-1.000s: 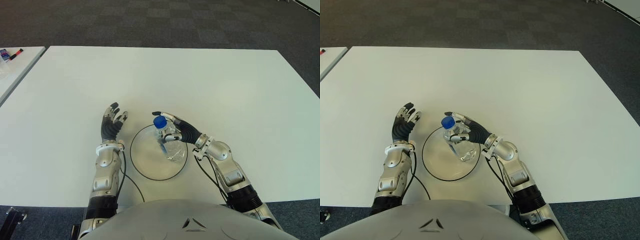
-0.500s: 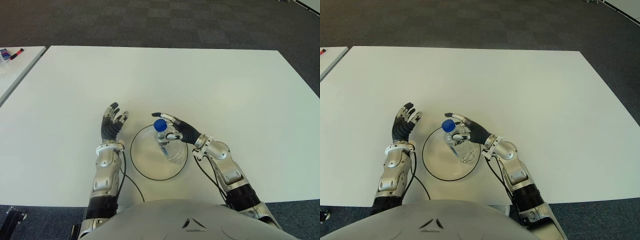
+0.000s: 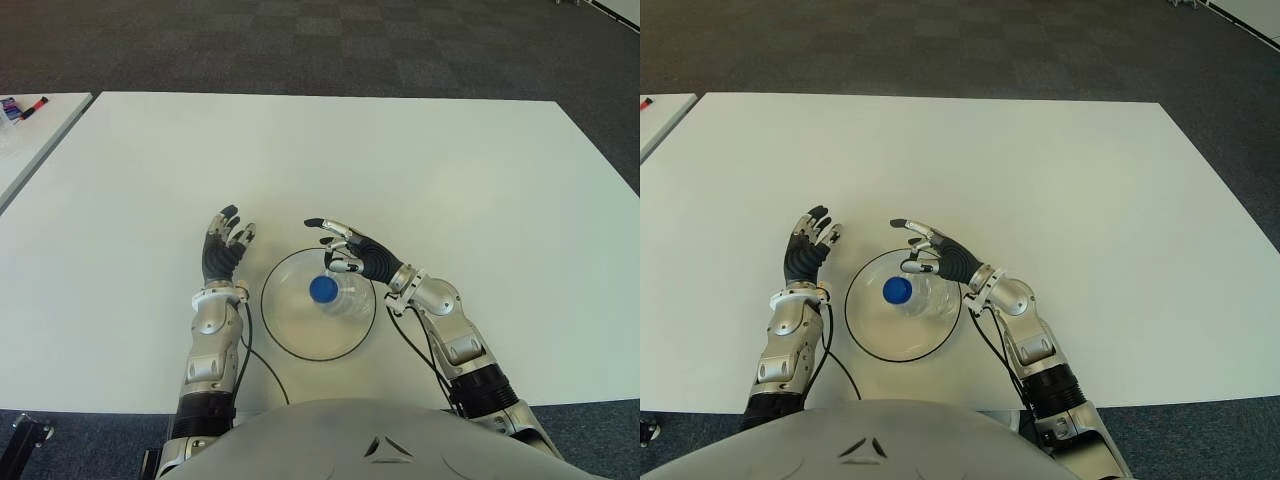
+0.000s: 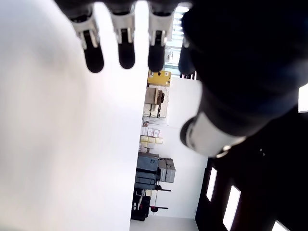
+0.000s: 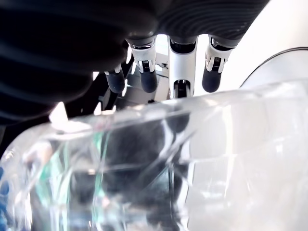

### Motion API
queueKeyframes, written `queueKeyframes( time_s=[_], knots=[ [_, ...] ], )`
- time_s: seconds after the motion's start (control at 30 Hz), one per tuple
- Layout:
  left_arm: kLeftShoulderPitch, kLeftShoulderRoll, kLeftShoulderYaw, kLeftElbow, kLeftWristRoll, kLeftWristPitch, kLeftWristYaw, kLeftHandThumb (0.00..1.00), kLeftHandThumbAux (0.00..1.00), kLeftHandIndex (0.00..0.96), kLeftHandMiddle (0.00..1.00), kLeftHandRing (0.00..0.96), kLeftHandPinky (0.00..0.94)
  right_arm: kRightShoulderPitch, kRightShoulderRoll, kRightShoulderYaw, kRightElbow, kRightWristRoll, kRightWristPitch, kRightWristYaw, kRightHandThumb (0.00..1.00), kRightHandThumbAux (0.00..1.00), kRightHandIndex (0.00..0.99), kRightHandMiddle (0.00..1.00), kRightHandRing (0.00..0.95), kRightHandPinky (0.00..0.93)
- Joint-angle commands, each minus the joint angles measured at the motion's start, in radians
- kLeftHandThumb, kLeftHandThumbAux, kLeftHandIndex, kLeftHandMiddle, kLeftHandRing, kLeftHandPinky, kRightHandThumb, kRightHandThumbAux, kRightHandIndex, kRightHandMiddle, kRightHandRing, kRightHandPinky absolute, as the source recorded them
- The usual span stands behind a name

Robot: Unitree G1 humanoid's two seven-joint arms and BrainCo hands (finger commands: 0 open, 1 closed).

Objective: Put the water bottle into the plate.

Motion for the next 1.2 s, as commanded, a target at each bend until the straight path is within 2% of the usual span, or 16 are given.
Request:
queueKeyframes(
  time_s=[0.03, 0.43, 1.2],
  knots=[
    [0.004, -0.013, 0.0, 0.004, 0.0, 0.008, -0.002, 0.386, 0.817, 0.18, 0.136, 0.12, 0.171, -0.005, 0.001, -0.006, -0.002, 0.015, 0.013, 0.0, 0.033, 0.367, 0.0, 0.0, 0.0, 0.003],
    [0.003, -0.009, -0.002, 0.006, 0.004, 0.011, -0.001, 0.352, 0.811, 0.168, 0.12, 0.11, 0.163, -0.001, 0.003, -0.014, -0.013, 0.014, 0.024, -0.013, 0.034, 0.399, 0.0, 0.0, 0.0, 0.036],
    [0.0, -0.012, 0.002, 0.013, 0.0, 0.011, 0.002, 0.398, 0.78, 0.177, 0.122, 0.109, 0.168, 0.003, 0.006, -0.02, -0.018, 0.02, 0.006, -0.034, 0.035, 0.46, 0.0, 0.0, 0.0, 0.044]
  ],
)
